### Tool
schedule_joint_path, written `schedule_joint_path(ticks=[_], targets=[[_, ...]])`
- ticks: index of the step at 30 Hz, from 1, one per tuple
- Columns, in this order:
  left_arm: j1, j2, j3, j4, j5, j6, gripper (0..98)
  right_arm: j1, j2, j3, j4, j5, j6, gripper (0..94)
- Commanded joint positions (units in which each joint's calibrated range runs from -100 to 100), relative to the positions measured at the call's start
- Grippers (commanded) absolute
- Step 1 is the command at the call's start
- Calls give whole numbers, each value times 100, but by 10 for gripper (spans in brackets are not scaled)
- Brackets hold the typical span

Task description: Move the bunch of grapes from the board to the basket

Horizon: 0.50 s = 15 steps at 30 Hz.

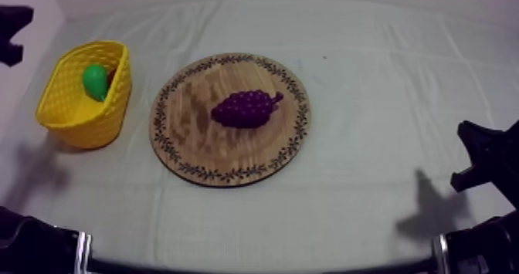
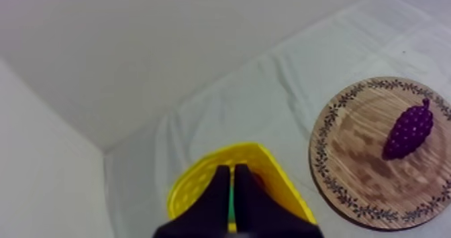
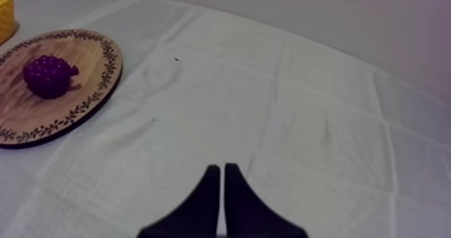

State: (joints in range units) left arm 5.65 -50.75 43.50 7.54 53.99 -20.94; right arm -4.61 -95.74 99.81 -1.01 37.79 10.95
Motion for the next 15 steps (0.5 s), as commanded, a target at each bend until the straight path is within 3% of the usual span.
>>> schedule_joint_path(ticks=[1, 9, 15], targets=[[186, 665, -759, 4, 23, -156, 0, 2, -1, -3, 1, 4, 0, 4], [852, 1903, -2081, -134, 463, -74, 0, 2, -1, -3, 1, 4, -3, 4], [1520, 2734, -2791, -576, 820, 193, 0, 2, -1, -3, 1, 4, -3, 4]])
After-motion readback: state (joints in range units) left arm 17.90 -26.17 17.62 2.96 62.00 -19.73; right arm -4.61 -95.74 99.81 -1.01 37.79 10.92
